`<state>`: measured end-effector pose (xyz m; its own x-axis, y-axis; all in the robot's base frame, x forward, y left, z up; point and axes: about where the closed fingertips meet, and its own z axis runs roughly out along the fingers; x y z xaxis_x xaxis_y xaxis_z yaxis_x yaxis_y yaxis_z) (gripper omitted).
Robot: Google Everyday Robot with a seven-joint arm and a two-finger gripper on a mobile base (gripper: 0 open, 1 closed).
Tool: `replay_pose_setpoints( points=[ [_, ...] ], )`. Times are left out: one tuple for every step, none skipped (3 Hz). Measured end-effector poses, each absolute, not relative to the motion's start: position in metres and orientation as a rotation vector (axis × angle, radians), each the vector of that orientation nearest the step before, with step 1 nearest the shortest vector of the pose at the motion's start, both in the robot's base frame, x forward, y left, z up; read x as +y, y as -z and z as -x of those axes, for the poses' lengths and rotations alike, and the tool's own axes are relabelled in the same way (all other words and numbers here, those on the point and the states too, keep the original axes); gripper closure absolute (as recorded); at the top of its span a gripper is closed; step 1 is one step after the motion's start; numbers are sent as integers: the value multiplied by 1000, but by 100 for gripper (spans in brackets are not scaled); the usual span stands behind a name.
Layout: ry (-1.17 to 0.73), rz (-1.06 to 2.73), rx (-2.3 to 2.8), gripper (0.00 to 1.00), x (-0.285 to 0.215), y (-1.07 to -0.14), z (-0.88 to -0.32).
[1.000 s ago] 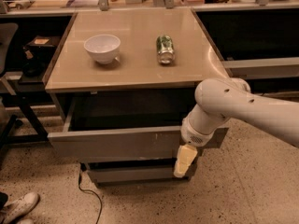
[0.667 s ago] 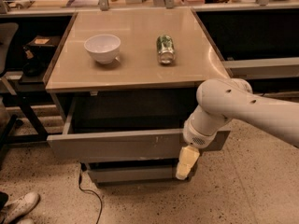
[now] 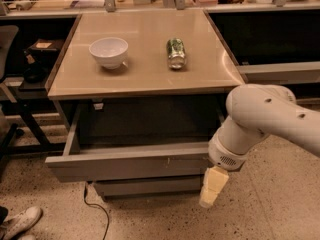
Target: Open top drawer
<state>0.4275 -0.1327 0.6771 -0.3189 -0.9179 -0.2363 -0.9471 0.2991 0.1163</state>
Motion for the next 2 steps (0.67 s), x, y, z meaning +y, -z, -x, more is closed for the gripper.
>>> replay_pose_setpoints(
  points=[
    [-370, 1728, 2476, 0, -143, -706, -387],
    [-362, 1709, 2506, 0, -150, -720, -362]
  ],
)
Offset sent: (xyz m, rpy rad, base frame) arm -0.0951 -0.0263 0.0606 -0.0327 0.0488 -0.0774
